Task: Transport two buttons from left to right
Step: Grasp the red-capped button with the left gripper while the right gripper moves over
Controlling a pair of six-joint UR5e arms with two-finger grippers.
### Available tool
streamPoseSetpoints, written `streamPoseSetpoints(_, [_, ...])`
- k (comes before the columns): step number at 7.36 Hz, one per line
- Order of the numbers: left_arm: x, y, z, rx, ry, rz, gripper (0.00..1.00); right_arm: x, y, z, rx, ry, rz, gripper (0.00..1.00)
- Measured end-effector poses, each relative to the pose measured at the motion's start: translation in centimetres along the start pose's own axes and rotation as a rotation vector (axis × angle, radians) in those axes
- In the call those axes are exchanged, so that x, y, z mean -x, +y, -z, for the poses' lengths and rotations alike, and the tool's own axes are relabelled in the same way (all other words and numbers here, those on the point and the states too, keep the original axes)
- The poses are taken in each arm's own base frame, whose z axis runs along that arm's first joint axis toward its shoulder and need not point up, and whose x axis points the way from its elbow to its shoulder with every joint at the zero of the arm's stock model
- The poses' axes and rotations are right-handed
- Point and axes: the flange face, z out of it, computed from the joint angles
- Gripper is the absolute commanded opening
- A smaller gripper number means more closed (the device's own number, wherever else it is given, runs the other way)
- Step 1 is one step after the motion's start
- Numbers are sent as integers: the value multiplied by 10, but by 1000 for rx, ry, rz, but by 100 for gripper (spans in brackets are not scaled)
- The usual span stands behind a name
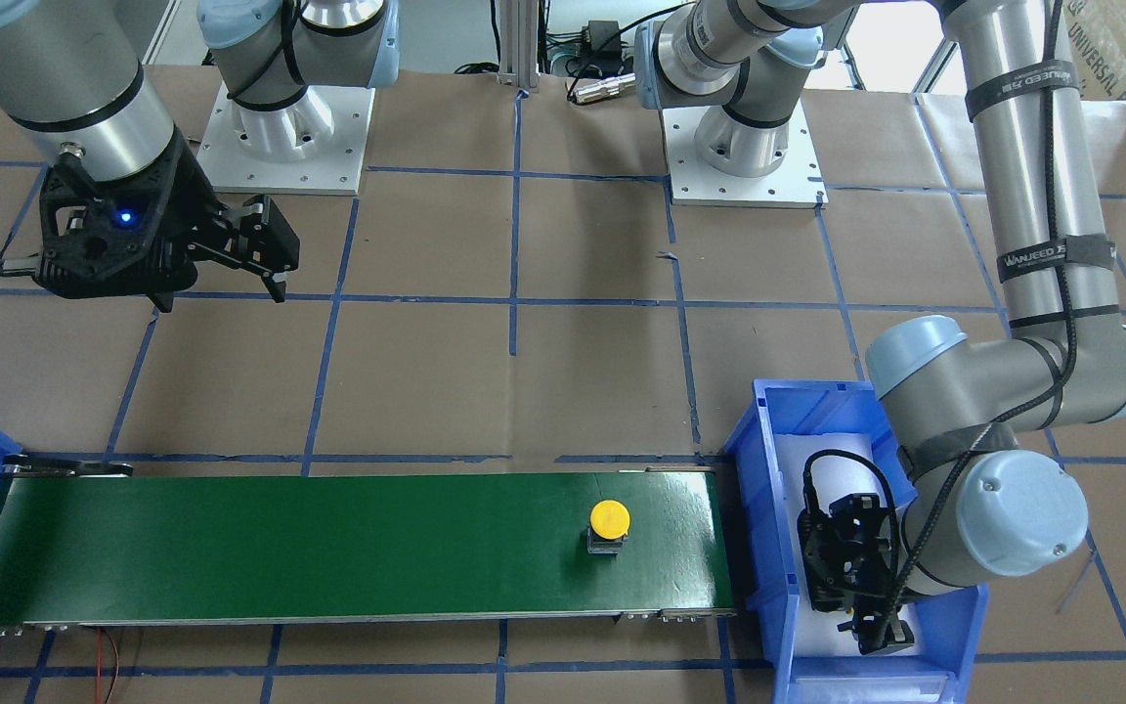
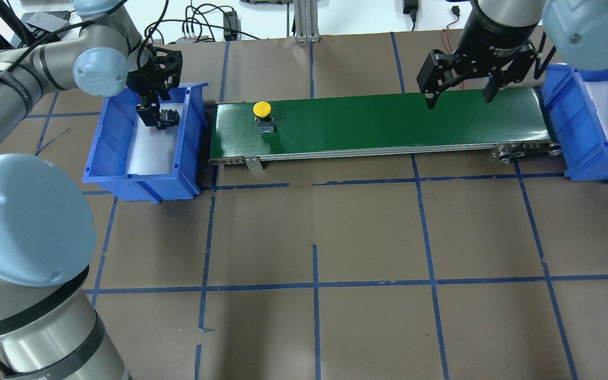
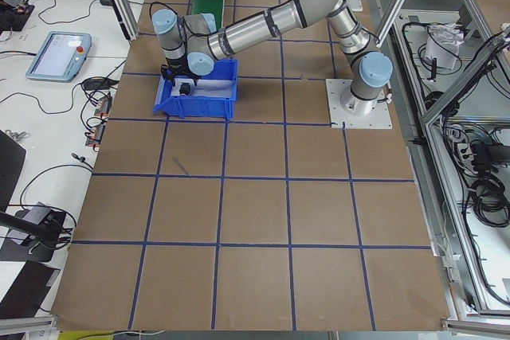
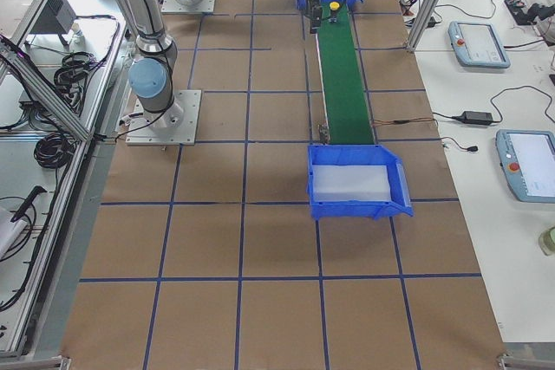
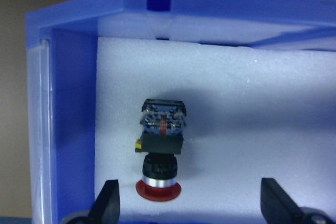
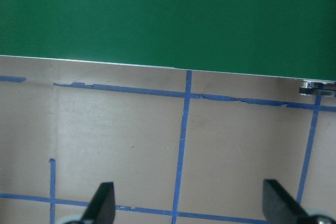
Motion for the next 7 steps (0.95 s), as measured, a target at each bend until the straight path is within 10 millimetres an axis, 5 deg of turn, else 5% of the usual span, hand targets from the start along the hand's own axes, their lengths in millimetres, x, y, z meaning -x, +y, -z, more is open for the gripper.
streamPoseSetpoints(2, [0,0,-8,-1,8,-1,84,11,2,0,-12,-12,90,100])
streamPoseSetpoints(3, [0,2,-10,-2,11,1,52,12,1,-1,-15,-14,144,100])
streamPoseSetpoints(4, [0,2,-13,-4,14,0,31,13,1,-3,-14,-17,185,100])
streamPoseSetpoints(7, [4,3,-6,-3,-6,0,14,12,-15,-25,-2,-27,355,100])
